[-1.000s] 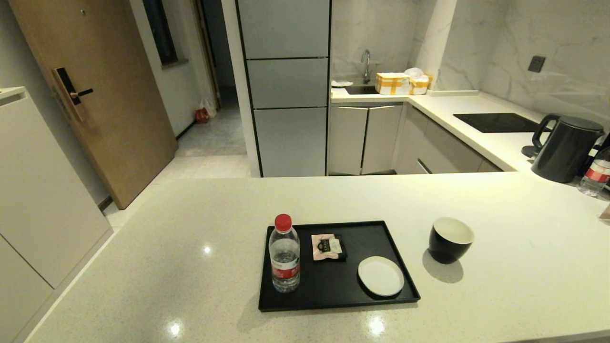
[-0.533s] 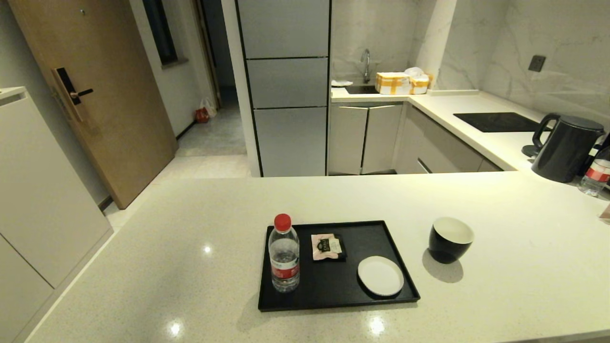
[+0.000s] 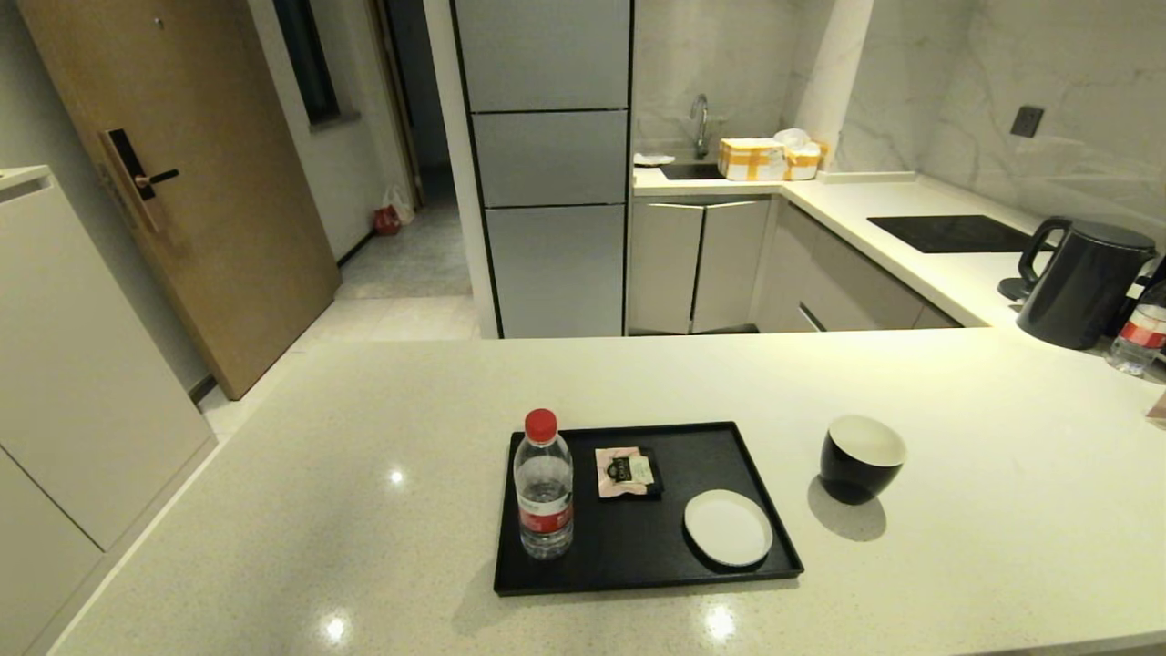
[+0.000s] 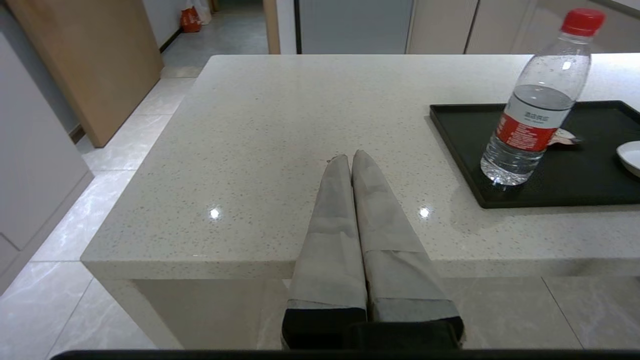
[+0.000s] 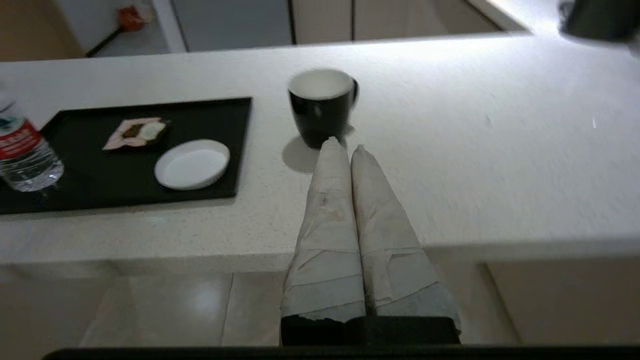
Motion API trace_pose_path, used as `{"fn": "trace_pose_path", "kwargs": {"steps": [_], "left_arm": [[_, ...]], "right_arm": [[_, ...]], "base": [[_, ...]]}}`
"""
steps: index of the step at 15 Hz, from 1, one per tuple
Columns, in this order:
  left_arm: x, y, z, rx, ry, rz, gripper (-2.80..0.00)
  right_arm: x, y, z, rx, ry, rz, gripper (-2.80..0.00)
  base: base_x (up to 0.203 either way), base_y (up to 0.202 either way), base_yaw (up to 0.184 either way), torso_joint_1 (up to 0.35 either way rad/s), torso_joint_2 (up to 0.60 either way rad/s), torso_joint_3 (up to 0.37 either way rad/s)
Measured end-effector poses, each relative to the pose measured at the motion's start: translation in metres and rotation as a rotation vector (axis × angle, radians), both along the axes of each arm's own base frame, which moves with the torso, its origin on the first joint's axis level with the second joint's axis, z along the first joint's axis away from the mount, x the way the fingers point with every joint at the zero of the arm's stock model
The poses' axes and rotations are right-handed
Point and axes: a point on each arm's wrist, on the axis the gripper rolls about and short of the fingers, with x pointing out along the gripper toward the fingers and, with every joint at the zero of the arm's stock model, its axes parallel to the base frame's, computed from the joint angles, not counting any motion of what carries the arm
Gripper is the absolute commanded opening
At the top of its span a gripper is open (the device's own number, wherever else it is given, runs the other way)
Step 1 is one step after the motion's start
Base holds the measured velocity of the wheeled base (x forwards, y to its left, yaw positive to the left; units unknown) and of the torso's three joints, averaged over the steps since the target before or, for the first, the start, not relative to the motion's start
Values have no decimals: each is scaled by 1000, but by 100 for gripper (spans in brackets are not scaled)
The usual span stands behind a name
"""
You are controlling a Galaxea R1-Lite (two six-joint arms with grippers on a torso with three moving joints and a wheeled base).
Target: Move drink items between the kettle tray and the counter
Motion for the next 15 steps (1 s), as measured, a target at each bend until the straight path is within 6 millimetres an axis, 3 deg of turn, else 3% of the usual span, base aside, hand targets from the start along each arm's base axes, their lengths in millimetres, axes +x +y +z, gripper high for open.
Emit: {"fn": "trace_pose_path", "kwargs": {"steps": [15], "left_arm": [[0, 0, 0, 0, -1, 0, -280]], "right_arm": [[1, 0, -3, 21, 3, -4, -280]], "base": [[0, 0, 0, 0, 0, 0]]}}
